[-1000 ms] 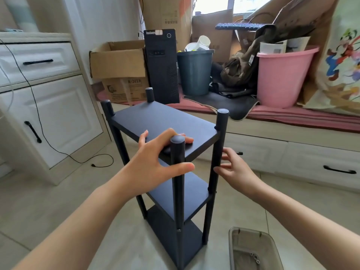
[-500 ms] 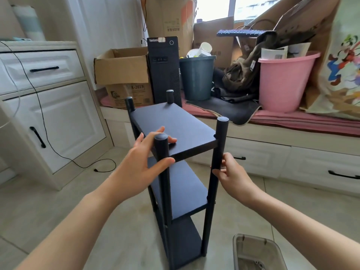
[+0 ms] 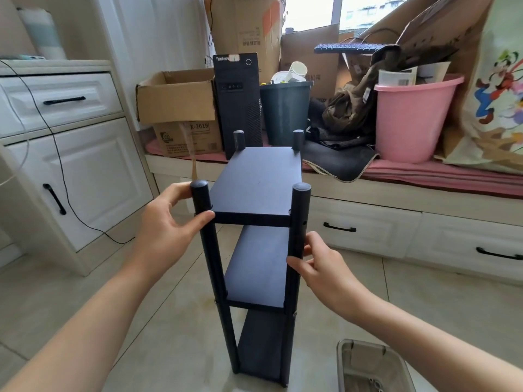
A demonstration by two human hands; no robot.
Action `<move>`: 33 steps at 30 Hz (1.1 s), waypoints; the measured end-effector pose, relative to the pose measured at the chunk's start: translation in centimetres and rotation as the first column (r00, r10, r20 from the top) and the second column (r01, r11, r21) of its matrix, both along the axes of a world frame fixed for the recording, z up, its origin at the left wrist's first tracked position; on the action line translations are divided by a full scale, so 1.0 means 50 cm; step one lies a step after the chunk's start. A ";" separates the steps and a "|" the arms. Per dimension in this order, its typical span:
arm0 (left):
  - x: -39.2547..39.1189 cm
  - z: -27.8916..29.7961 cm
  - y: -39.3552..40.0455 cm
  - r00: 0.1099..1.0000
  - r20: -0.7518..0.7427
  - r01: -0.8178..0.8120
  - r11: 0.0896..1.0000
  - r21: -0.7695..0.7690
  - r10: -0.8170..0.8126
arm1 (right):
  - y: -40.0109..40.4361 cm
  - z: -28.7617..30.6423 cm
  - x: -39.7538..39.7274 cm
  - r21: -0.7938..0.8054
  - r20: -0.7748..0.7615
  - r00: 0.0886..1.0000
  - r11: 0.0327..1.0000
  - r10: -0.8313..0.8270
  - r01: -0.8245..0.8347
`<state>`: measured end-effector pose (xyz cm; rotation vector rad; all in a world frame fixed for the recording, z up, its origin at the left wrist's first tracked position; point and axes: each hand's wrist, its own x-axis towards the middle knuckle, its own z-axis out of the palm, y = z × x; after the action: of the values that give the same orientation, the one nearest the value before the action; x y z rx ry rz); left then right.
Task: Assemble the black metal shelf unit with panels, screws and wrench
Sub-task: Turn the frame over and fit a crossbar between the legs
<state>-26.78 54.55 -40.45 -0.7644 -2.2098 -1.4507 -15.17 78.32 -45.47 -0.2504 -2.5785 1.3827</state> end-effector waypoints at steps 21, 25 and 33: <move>0.063 -0.021 0.200 0.747 -0.664 -0.382 0.841 -0.383 0.037 | -0.017 0.012 0.005 -0.037 -0.074 0.997 0.999 0.004 -0.006; 0.047 -0.032 0.214 0.695 -0.712 -0.430 0.851 -0.301 0.100 | -0.013 0.011 0.010 -0.017 -0.073 0.997 1.000 -0.005 0.004; 0.039 -0.038 0.250 0.636 -0.769 -0.363 0.904 -0.223 0.066 | 0.012 0.003 0.028 -0.096 -0.068 0.997 0.995 -0.043 0.036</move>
<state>-24.83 67.05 -42.37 -0.9472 -1.7984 -0.4339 -13.78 78.91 -45.31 -0.2617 -2.4417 1.4752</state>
